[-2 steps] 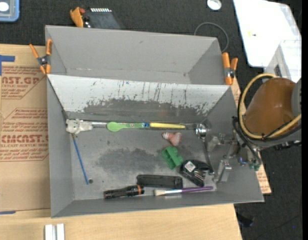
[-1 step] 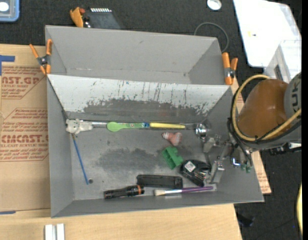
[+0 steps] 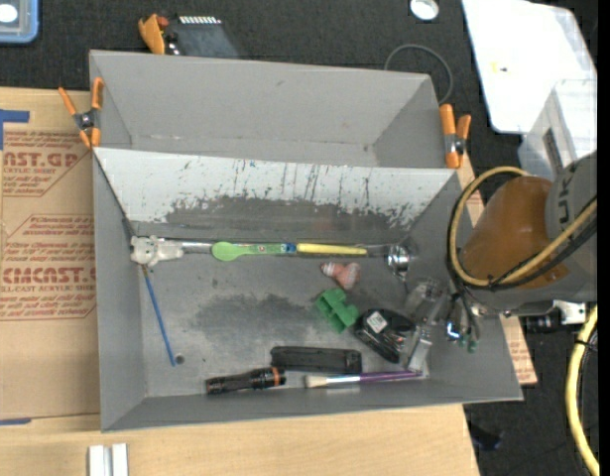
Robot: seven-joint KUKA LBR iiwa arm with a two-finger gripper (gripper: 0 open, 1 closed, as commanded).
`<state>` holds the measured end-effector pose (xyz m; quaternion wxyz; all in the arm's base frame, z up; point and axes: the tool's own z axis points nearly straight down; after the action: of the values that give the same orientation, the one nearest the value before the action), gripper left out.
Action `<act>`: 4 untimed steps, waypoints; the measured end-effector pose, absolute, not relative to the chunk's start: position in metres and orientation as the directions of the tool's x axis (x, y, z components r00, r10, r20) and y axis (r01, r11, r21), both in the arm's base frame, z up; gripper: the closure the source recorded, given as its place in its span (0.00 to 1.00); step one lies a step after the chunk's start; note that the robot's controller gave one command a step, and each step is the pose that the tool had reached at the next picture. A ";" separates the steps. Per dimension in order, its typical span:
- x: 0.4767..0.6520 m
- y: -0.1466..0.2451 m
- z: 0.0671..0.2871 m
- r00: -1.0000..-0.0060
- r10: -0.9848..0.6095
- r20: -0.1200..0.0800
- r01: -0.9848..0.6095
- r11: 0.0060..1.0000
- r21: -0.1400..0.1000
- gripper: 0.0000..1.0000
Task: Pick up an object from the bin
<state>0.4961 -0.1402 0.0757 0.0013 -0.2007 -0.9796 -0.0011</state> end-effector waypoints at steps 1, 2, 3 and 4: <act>0.493 -0.133 0.069 -0.931 0.366 -0.004 0.366 0.931 0.002 1.00; 0.493 -0.133 0.069 -0.931 0.366 -0.004 0.366 0.931 0.002 1.00; 0.493 -0.132 0.073 -0.931 0.366 -0.004 0.366 0.931 0.001 1.00; 0.490 -0.131 0.098 -0.931 0.366 0.006 0.366 0.931 0.001 1.00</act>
Offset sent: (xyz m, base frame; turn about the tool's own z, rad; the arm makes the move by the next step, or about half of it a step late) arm 0.0000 0.0000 0.0000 0.0000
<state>0.4900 -0.1312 0.0978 0.0030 -0.1862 -0.9825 -0.0011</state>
